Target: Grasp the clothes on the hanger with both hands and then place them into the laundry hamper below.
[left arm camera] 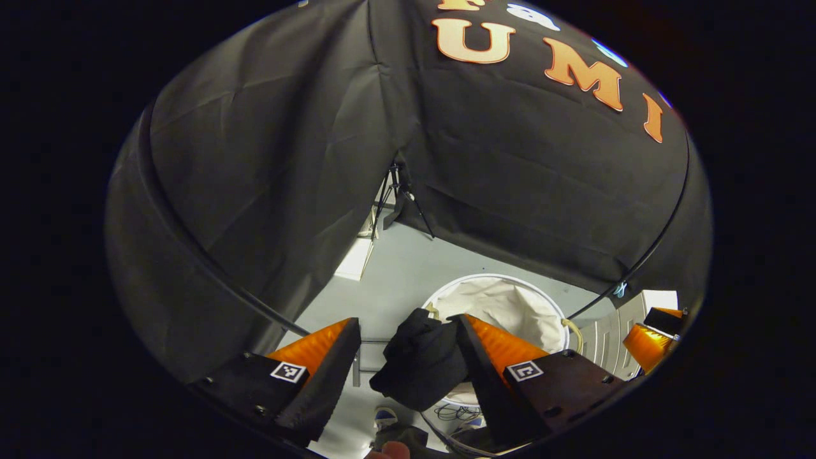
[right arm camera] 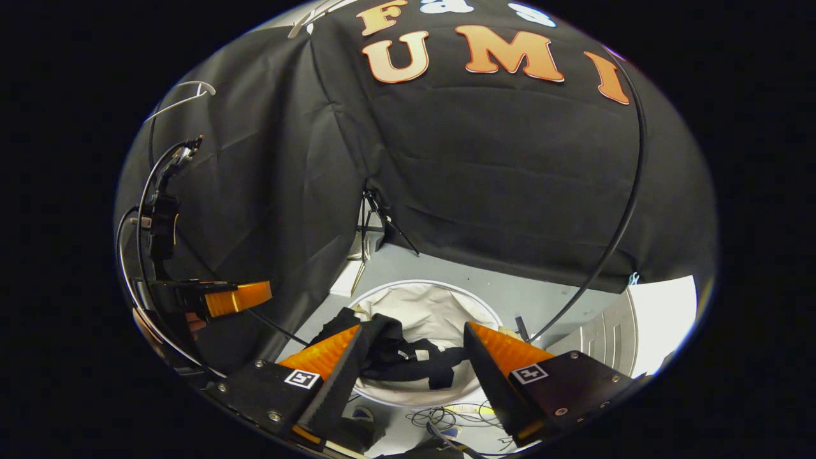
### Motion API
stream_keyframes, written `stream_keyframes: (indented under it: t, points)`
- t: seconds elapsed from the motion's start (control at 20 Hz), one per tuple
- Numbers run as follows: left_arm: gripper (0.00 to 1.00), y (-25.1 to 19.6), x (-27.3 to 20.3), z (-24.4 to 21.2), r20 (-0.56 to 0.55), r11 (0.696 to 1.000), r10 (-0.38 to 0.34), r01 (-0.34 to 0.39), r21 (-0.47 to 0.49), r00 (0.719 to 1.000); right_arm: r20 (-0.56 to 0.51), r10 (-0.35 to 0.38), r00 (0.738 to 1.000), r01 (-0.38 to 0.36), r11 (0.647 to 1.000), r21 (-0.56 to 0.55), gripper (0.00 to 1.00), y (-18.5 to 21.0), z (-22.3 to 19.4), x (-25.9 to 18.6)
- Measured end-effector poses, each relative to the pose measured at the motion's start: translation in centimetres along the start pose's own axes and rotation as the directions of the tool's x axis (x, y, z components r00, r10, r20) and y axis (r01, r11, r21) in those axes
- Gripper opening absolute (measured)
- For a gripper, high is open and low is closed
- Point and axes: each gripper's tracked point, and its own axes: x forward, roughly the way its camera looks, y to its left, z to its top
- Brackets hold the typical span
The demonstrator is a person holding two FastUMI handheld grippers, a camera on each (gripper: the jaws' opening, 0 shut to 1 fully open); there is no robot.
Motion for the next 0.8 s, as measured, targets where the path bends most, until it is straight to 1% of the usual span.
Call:
stream_keyframes:
  t: [0.25, 0.3, 0.5, 0.65, 0.8]
  points:
    - [1.0, -1.3, -2.1, 2.1, 0.073, 0.999, -0.034, 0.032, 0.031, 0.997, 0.041, -0.019, 0.999, 0.018, 1.0, 0.022, 0.93, -0.6, 1.2, -1.7]
    - [0.98, -1.8, -2.6, 2.8, 0.089, 0.999, -0.05, 0.047, 0.025, 0.995, 0.057, -0.021, 0.998, 0.02, 0.999, 0.031, 0.93, -0.7, 1.7, -2.0]
    - [0.98, -2.9, -5.3, 6.0, 0.176, 0.996, -0.086, 0.086, 0.006, 0.981, 0.13, -0.035, 0.991, 0.029, 0.999, 0.044, 0.93, -1.1, 4.6, -4.3]
    - [0.98, -3.8, -8.0, 8.6, 0.252, 0.993, -0.114, 0.117, 0.002, 0.961, 0.204, -0.041, 0.978, 0.033, 0.999, 0.042, 0.93, -1.1, 7.5, -6.7]
    - [0.98, -4.6, -11.5, 12.4, 0.35, 0.989, -0.139, 0.146, 0.006, 0.927, 0.307, -0.05, 0.95, 0.048, 0.999, 0.014, 0.93, -1.2, 11.4, -9.9]
